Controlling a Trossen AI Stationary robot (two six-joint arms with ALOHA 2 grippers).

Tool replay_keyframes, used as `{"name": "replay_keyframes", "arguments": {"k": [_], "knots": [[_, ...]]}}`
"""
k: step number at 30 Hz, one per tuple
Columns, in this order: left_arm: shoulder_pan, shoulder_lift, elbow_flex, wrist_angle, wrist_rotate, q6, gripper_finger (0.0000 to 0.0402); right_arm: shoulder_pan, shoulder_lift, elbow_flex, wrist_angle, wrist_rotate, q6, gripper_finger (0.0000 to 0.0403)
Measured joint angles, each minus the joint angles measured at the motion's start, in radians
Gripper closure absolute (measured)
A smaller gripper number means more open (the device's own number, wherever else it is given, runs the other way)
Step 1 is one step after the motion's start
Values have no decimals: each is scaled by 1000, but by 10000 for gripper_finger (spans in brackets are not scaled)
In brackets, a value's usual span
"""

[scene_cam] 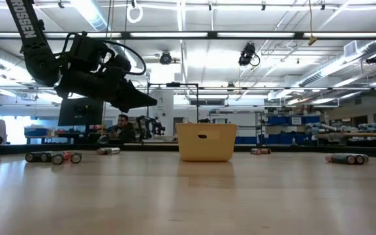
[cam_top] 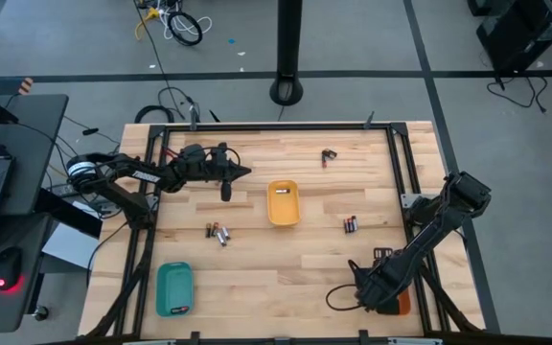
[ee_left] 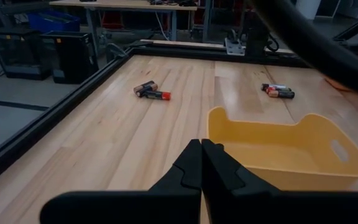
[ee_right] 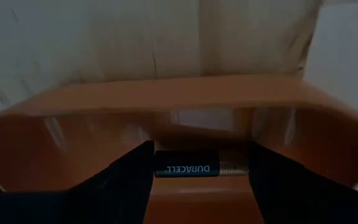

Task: Sort batteries
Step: Put the brown battery into the orange bin, then put the silver battery into the yellow bin

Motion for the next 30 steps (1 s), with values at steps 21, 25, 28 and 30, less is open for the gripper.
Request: {"name": "replay_keyframes", "arguments": {"k": [21, 25, 28, 30], "knots": [[0, 0, 0, 0, -1, 2, 396, -45, 1, 217, -357, -109, -3, 137], [0, 0, 0, 3, -1, 12, 396, -70, 2, 345, -555, -84, 0, 202], [0, 0, 0, 3, -1, 25, 396, -104, -6, 408, -612, 9, -23, 285], [0, 0, 0, 3, 0, 26, 396, -139, -29, 417, -610, 88, -55, 349]]}}
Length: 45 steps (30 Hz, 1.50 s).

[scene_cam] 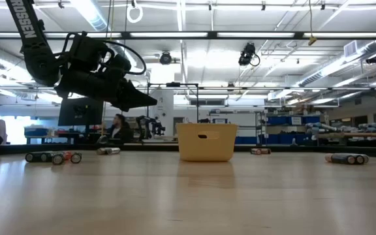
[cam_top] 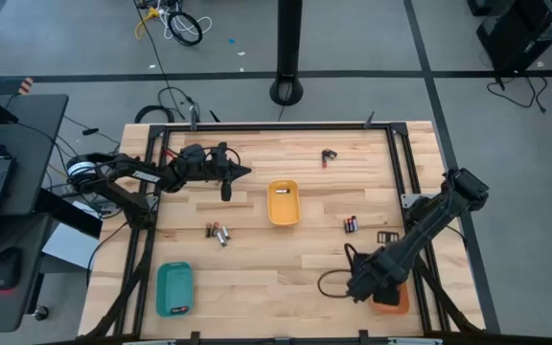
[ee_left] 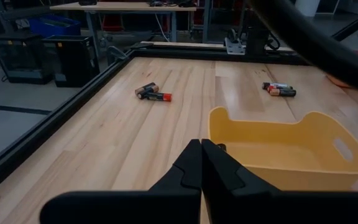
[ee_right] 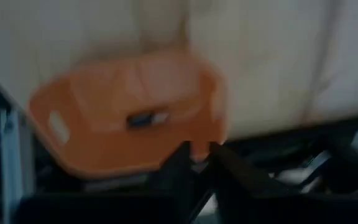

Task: Sort batteries
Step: Put the silver battery into the yellow bin

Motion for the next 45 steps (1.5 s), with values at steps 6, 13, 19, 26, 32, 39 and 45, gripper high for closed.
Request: {"name": "replay_keyframes", "arguments": {"k": [6, 13, 19, 26, 32, 39, 45], "knots": [[0, -5, 0, -3, 57, 0, 396, -148, -101, -112, 211, 333, -118, 388], [0, -93, 0, -14, 112, 0, 396, -331, -178, -393, 900, 442, -396, 394], [0, -225, 15, -183, 176, -16, 396, -474, -183, -520, 1297, 458, -603, 396], [-55, -371, 138, -704, 174, 100, 396, -546, -183, -536, 1367, 458, -693, 395], [-221, -383, 308, -1197, 34, 259, 396, -576, -203, -536, 1376, 412, -759, 395], [-383, -338, 368, -1378, -99, 259, 396, -609, -211, -536, 1376, 410, -797, 394], [-448, -219, 365, -1434, -82, 210, 399, -615, -211, -536, 1393, 410, -802, 394]]}}
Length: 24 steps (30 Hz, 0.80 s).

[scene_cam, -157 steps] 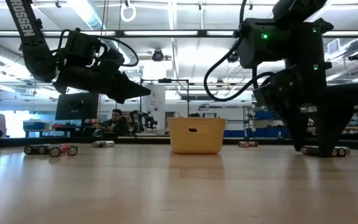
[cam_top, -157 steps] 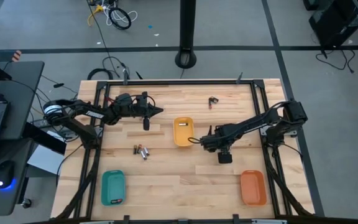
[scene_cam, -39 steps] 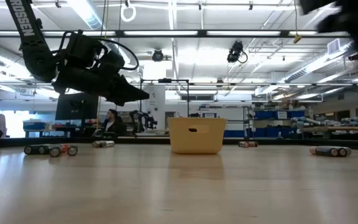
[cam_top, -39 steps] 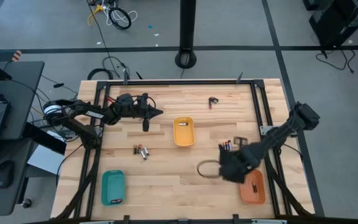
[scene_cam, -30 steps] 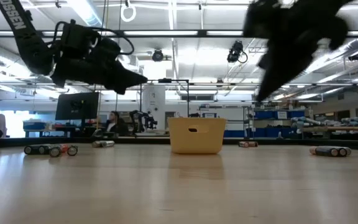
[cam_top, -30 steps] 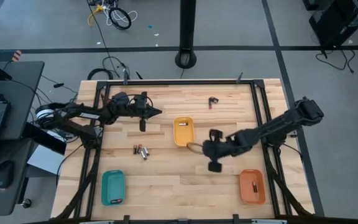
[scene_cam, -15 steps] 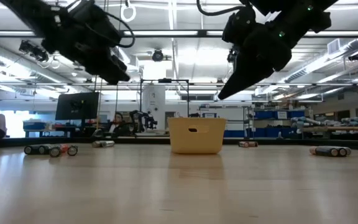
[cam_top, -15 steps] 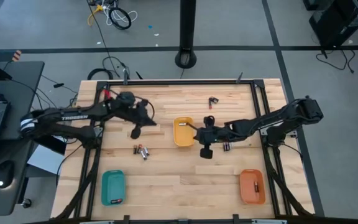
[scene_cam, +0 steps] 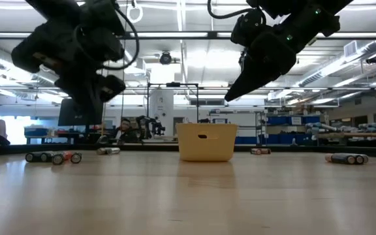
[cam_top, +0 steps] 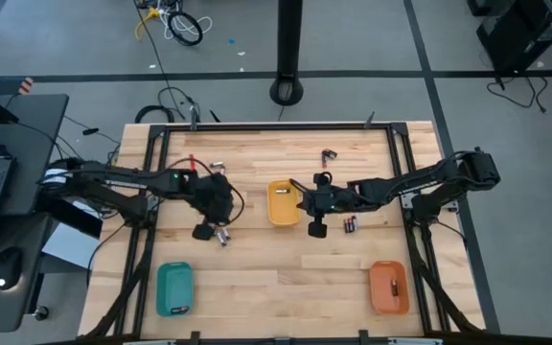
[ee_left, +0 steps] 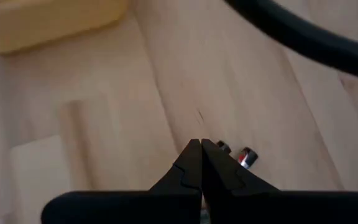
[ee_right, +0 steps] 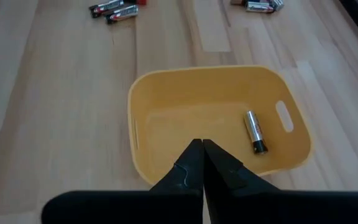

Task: Sort batteries
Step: Put the silver battery into the yellow bin

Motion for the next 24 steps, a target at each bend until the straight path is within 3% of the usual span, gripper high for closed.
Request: {"name": "replay_keyframes", "arguments": {"k": [10, 15, 24], "knots": [[-76, 133, 11, -26, -64, 15, 375, 15, 0, 0, 12, 0, -11, 394], [-118, 159, 37, -21, -135, 78, 337, 27, 0, 0, 13, 0, -11, 394], [-128, 217, 38, -24, -156, 90, 270, 51, 0, 0, 15, 0, -11, 394]]}}
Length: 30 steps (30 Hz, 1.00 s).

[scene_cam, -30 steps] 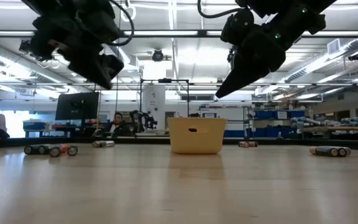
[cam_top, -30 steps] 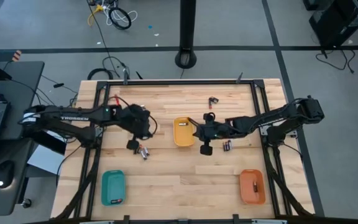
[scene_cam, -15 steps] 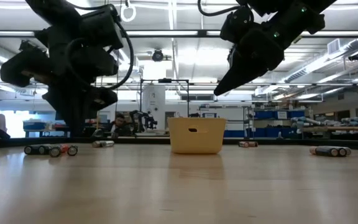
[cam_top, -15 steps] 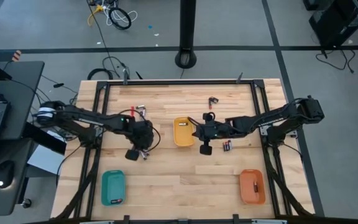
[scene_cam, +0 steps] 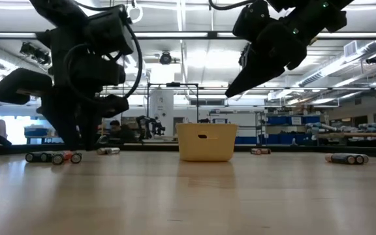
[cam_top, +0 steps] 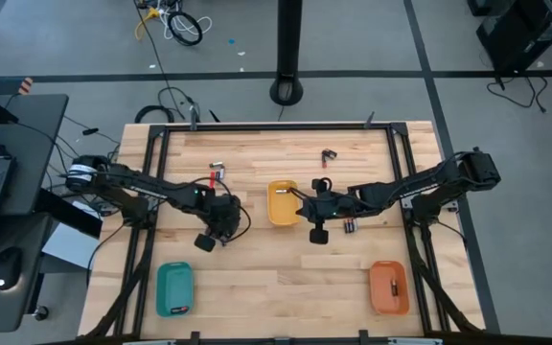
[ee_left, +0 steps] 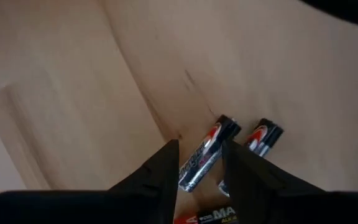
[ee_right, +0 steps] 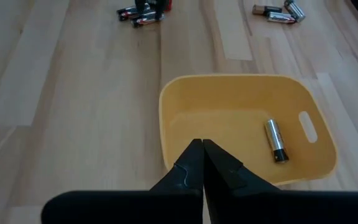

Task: Sort batteries
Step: Put the silver battery into the yellow bin

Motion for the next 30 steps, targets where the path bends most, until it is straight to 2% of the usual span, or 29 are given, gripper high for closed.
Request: {"name": "replay_keyframes", "arguments": {"k": [17, 21, 26, 30], "knots": [[0, 83, 3, 22, -84, 17, 267, 0, 0, 0, 4, 0, 0, 394], [0, 86, 0, 67, -103, 15, 291, 0, 0, 0, 4, 0, -7, 394], [7, 91, 0, 165, -144, 14, 357, 0, -3, 0, -2, -11, -50, 394], [40, 91, 46, 168, -168, -12, 357, 0, -40, 0, -37, -6, -52, 394]]}}
